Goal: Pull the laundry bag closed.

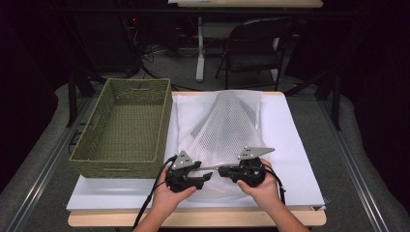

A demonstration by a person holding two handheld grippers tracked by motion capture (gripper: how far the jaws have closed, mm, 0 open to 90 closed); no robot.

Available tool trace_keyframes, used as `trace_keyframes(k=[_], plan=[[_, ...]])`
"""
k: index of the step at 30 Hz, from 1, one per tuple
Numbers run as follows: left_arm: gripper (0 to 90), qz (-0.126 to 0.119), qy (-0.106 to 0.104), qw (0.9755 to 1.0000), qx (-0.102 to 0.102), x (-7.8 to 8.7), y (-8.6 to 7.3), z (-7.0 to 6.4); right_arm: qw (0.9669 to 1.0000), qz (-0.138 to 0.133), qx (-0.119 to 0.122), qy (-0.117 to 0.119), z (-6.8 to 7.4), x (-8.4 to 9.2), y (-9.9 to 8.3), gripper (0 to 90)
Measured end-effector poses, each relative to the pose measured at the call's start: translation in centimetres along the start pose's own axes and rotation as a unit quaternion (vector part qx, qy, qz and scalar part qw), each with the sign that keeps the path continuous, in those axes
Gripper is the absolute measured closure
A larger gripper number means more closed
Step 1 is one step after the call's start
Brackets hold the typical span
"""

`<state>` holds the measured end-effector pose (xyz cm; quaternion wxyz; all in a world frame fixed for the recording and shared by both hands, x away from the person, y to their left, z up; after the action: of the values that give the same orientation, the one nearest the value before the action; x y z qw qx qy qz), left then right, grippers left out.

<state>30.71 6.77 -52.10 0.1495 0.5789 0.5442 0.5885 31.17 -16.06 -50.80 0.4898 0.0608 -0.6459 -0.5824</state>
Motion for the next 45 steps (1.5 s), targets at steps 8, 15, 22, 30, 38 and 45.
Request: trace_keyframes(k=[8,15,22,30,38,45], plan=[[52.8,0.014,0.009,0.9999,-0.004,-0.6,-0.1,0.3,0.9999,0.000,-0.014,0.009,-0.2,-0.4,-0.1,86.4],[67.5,0.021,0.011,0.9997,-0.004,-0.8,-0.2,0.2,0.9999,-0.001,-0.012,0.010,0.0,-1.0,-0.1,86.4],[82.3,0.017,-0.004,0.9998,0.005,-0.5,0.0,0.2,0.9998,-0.008,-0.014,0.008,0.2,-1.1,-0.2,86.3],[85.4,0.021,-0.006,0.9997,0.007,-0.5,-0.1,0.0,0.9997,-0.020,-0.016,-0.001,0.4,-1.0,-0.4,86.2],[86.0,0.024,-0.008,0.9996,0.009,-0.5,0.0,-0.1,0.9989,-0.035,-0.030,-0.003,0.3,-0.9,-0.1,86.2],[86.0,0.027,-0.008,0.9996,0.006,-0.7,0.1,-0.2,0.9985,-0.031,-0.045,0.001,0.0,-1.2,0.1,85.1]])
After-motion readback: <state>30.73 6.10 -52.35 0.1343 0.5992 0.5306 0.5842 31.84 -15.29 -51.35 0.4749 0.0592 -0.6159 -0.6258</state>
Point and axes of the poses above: each handheld gripper's, and its own axes: x roughly backward along the jaws, y roughly out of its top, z roughly to its left, the point moved 1 cm from there along -x, roughly forward along the jaws, and after that the axes turned 11 degrees about -y, right-handed, at the moved point
